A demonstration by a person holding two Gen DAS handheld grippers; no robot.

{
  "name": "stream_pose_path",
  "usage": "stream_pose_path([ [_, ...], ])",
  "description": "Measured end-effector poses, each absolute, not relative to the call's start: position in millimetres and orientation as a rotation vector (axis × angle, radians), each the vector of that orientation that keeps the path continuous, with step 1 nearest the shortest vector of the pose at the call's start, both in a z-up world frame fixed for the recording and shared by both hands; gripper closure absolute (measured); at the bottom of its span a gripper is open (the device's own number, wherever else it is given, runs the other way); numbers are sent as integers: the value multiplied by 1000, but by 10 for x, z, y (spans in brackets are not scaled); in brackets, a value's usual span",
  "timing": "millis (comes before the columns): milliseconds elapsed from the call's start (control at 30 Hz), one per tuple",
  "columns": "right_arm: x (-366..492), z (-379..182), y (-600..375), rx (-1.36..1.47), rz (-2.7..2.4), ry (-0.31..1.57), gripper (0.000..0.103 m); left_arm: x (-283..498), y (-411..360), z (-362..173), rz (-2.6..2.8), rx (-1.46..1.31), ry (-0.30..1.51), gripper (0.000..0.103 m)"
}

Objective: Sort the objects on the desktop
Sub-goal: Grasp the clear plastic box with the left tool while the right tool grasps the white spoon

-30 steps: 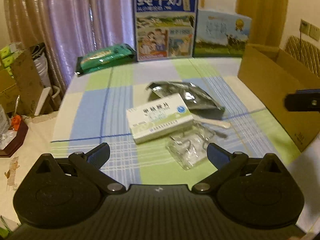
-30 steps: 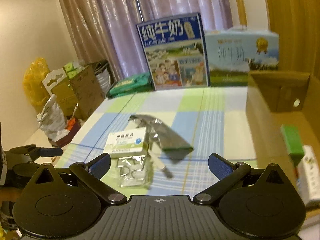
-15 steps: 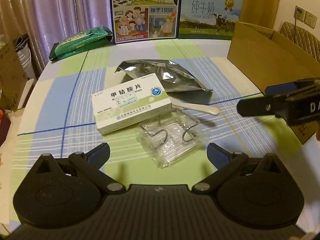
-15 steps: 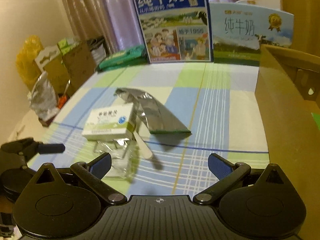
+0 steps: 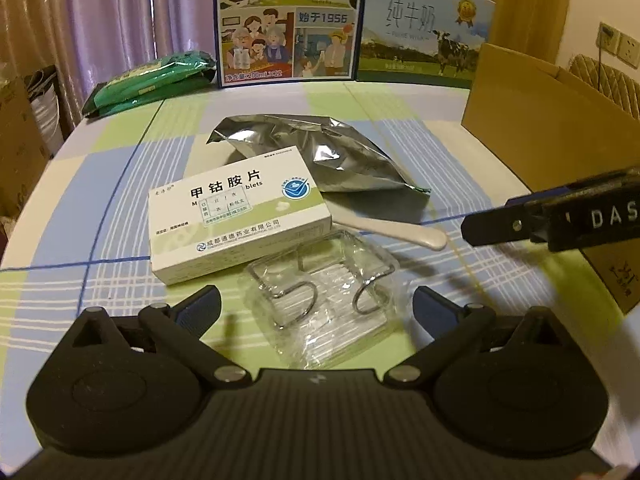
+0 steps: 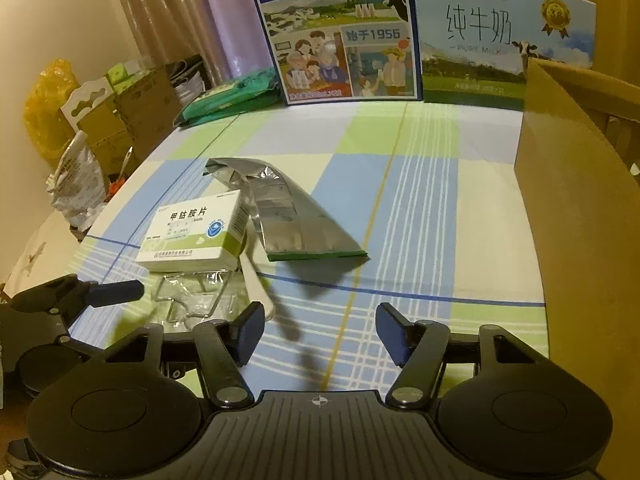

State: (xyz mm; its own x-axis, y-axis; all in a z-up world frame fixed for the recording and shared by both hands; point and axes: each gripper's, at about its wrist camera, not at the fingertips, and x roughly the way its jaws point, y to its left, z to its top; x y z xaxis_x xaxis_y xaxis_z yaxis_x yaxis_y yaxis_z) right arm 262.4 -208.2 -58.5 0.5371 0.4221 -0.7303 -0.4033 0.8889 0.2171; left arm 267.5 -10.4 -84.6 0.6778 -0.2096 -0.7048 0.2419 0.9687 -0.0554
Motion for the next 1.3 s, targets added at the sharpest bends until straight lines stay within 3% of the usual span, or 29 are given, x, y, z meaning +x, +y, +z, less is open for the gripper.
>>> stream_pose_path([
  [267,2646,-636,-2048,-1,523,878,43,2794,-204,-914,-242,47,771,8],
  [367,2654,-650,-2022,-17,540,872,43,2821,-170,-916,-233,58,772,16],
  [433,2652,-651,-1984,-32,564,864,43,2813,-130,-899,-244,57,780,32],
  [533,2617,-649,-1882,-74,614,847,46,2775,-83,-850,-246,91,804,40],
  [767,2649,-713,-1607,-184,666,816,62,2690,74,-794,-255,94,847,42],
  [933,2748,-787,-1513,-203,651,846,87,2631,60,-780,-268,115,854,42],
  [1300,2460,-629,-1798,-61,571,1002,92,2436,37,-731,-300,129,866,42],
])
